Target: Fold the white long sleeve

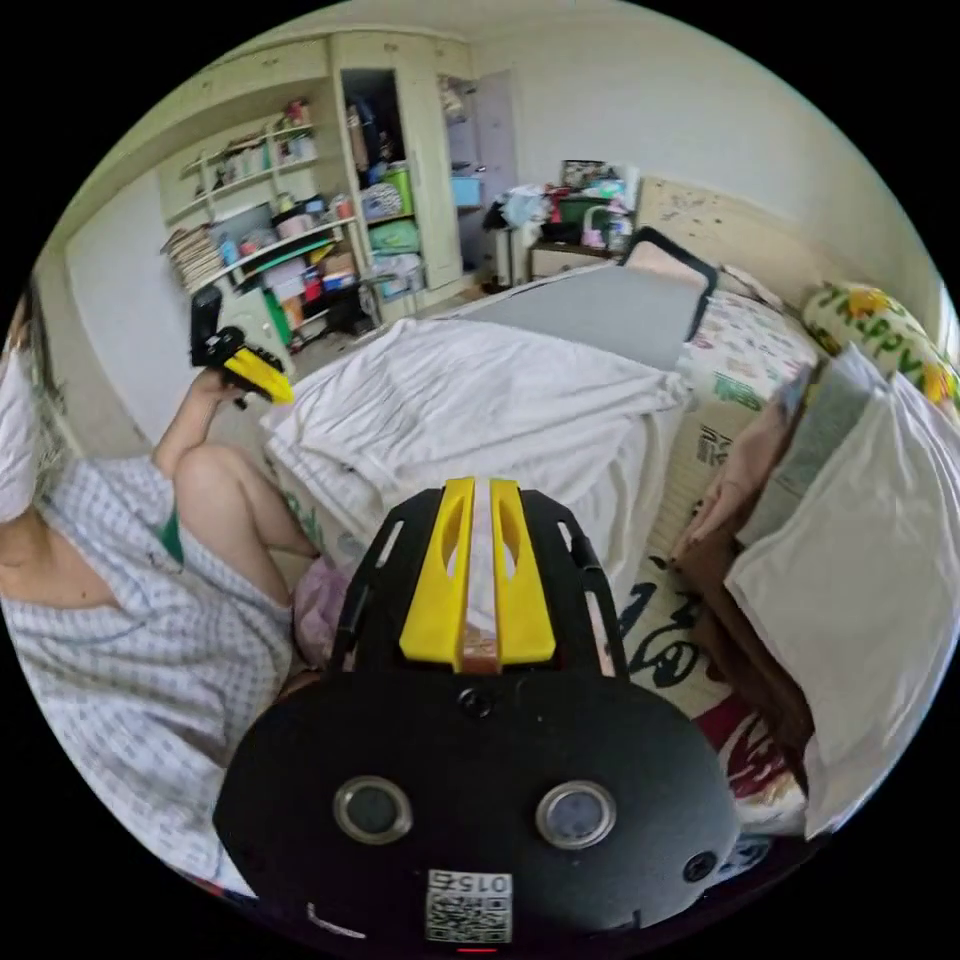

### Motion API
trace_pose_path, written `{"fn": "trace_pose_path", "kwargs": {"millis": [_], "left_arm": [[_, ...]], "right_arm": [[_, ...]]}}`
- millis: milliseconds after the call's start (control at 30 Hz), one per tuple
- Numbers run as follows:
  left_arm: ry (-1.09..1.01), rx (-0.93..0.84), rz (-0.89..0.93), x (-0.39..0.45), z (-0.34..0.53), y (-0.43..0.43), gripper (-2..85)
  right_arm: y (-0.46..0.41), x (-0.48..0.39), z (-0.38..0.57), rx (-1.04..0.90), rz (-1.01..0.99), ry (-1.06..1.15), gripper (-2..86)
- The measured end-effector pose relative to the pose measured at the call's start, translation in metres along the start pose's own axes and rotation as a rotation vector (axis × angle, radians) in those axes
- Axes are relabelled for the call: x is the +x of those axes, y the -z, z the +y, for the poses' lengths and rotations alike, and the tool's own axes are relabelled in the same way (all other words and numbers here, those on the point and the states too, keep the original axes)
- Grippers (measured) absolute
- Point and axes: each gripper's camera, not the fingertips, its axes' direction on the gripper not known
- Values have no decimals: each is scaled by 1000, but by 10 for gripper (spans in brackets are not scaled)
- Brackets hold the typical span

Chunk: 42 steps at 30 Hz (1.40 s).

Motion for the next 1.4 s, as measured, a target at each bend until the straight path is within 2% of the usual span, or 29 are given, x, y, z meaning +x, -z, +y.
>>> {"fn": "trace_pose_path", "kwargs": {"millis": [133, 333, 533, 700, 867, 1000, 1167, 1400], "left_arm": [[59, 68, 34, -17, -13, -8, -1], [15, 97, 3, -15, -124, -40, 38], [11, 40, 96, -11, -285, -135, 66], [151, -122, -9, -24, -391, -257, 73], [254, -152, 13, -45, -433, -319, 82], [267, -269, -21, -55, -453, -362, 67], [249, -298, -13, -69, -465, -372, 17], [226, -261, -21, -81, -481, -360, 2]], "right_arm": [[-21, 13, -1, -94, -24, -43, 71], [-31, 13, 1, -96, -45, -31, 50], [-22, 18, 14, -51, -67, 7, 0], [-15, 25, 27, -11, -126, 27, -7], [-13, 26, 33, 8, -148, 58, -8], [-14, 29, 36, 15, -172, 76, -8], [-17, 29, 41, -10, -191, 111, -8], [-18, 26, 51, -58, -205, 166, -7]]}}
